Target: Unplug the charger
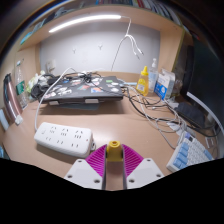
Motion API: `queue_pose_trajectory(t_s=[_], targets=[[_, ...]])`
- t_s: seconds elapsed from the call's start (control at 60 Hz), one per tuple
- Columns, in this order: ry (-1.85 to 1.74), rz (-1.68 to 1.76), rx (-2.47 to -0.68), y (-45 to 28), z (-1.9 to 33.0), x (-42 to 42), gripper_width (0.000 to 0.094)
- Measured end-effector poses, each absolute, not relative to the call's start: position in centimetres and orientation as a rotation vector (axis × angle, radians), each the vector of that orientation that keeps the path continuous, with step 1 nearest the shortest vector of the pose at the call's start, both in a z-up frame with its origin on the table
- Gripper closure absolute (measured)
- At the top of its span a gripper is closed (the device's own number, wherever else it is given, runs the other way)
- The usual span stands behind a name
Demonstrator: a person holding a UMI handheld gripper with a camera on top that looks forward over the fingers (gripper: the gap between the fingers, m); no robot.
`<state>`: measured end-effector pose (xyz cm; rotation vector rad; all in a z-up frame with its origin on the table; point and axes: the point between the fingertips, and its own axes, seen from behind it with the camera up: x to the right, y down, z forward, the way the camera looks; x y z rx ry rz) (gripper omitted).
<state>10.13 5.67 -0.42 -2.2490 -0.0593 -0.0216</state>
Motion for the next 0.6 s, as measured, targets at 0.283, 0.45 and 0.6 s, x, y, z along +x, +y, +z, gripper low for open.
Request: queue_pose_trajectory(t_s=[0.283,0.45,0.6], targets=[[-0.109,-0.012,-2.279,7.5,-1.2,9.2,0.0354],[-0.134,-0.045,-2.231,6.5,0.3,10.0,0.0033],[-0.152,0.0,-2.127,3.8,4.5,9.8,0.0051]])
